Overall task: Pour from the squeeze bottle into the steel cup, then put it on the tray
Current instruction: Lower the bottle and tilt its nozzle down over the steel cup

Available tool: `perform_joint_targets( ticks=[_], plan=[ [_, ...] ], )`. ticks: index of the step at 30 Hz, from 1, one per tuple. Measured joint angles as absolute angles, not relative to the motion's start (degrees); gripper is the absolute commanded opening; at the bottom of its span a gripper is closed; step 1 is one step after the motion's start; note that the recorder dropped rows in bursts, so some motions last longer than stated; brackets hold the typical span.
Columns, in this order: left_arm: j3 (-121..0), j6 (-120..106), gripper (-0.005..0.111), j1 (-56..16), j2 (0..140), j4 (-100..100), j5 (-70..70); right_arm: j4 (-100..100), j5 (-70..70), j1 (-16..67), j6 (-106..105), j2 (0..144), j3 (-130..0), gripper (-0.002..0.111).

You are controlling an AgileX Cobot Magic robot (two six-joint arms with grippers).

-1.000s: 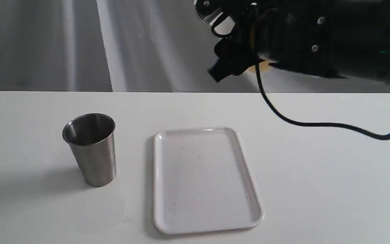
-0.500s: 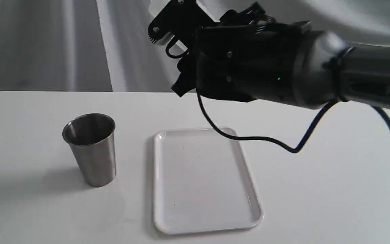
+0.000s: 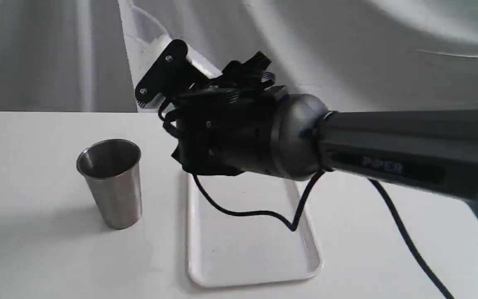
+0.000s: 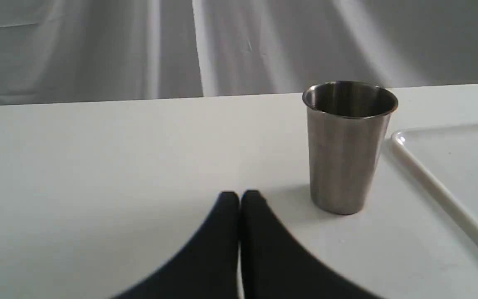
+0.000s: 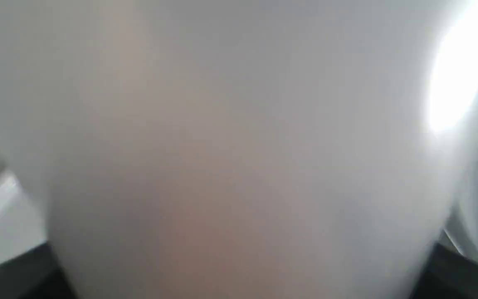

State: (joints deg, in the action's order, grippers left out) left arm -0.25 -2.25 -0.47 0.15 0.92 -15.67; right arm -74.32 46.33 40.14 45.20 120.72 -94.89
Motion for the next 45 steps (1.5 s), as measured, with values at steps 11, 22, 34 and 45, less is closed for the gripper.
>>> perform_joint_targets(
  ticks=[11, 22, 34, 45],
  plan=[
    [-0.26, -2.26, 0.000, -0.47, 0.15, 0.92, -15.67, -77.63, 52.24, 41.51, 44.10, 122.09, -94.89, 0.000],
    [-0.26, -2.26, 0.000, -0.47, 0.15, 0.92, -15.67, -78.12, 53.60, 43.95, 40.33, 123.89, -95.02, 0.000],
    [-0.26, -2.26, 0.000, -0.47, 0.15, 0.92, -15.67, -79.07, 55.43, 45.26, 34.85, 125.98, -95.02, 0.000],
    [-0.26, -2.26, 0.000, -0.47, 0.15, 0.92, -15.67, -83.51, 56.86, 45.26, 32.04, 126.29, -95.02, 0.000]
  ],
)
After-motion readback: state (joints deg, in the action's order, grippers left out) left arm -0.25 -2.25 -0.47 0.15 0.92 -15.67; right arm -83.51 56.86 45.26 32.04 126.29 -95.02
